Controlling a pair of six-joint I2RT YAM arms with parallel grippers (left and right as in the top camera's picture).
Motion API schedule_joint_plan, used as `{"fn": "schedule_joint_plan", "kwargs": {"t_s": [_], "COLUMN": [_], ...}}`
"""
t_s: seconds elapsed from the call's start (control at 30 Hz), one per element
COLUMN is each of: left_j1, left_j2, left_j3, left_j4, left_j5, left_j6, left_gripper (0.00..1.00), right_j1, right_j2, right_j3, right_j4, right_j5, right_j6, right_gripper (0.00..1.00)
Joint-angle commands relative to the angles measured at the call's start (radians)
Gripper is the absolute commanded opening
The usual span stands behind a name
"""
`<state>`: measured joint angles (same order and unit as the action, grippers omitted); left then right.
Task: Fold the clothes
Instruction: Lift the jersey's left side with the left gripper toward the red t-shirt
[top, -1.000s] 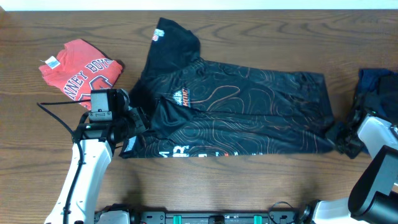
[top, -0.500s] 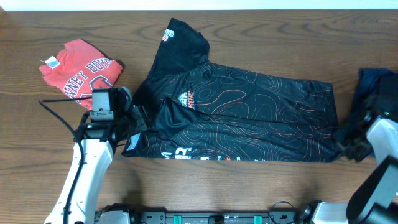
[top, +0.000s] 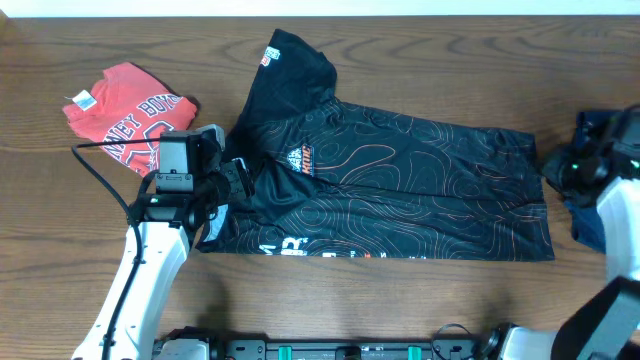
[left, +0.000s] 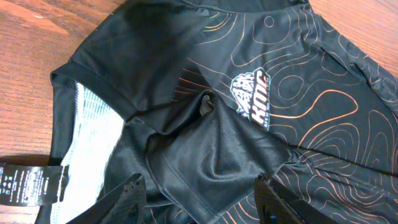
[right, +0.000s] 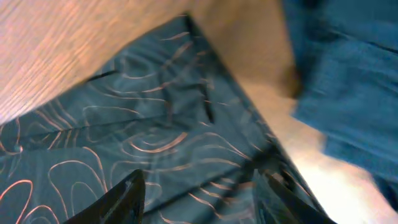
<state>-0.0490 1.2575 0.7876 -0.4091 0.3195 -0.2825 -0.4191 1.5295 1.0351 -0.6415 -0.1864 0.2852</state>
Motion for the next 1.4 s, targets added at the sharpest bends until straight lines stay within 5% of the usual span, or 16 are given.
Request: {"fn": "schedule_joint_plan", "kwargs": {"t_s": [0.0,0.53,0.83,1.13,1.37], "left_j1": [-0.003,-0.003,-0.003,-0.003,-0.003], "left_j2": [0.01,0.011,0.011,0.011,0.011], "left_j3": [0.024,0.023,0.023,0.023,0.023], "left_j4": [-0.002,-0.008,-0.008,-0.008,-0.008], "left_j5": [0.009,0.009,0.009,0.009,0.009], "left_j6": [0.02,0.02,0.02,0.021,0.021], "left_gripper": [0.58,0.58,0.58,0.58,0.58], "right_j1": [0.019,0.036,0.055,0.052,0.052], "right_j2": [0.09,0.331,0.345,0.331,0.319], "right_j3": [0.007,0.007,0.007,0.008,0.011], "right_j4": [0.033,0.187,0.224,0.22,0.222], "right_j5": [-0.027,-0.061,-0.062,-0.061,-0.057], "right_j6": [-0.04,-0.029,-0.028,-0.028,-0.028], "right_gripper": [0.53,0.46,0.34,0.36,0.03]}}
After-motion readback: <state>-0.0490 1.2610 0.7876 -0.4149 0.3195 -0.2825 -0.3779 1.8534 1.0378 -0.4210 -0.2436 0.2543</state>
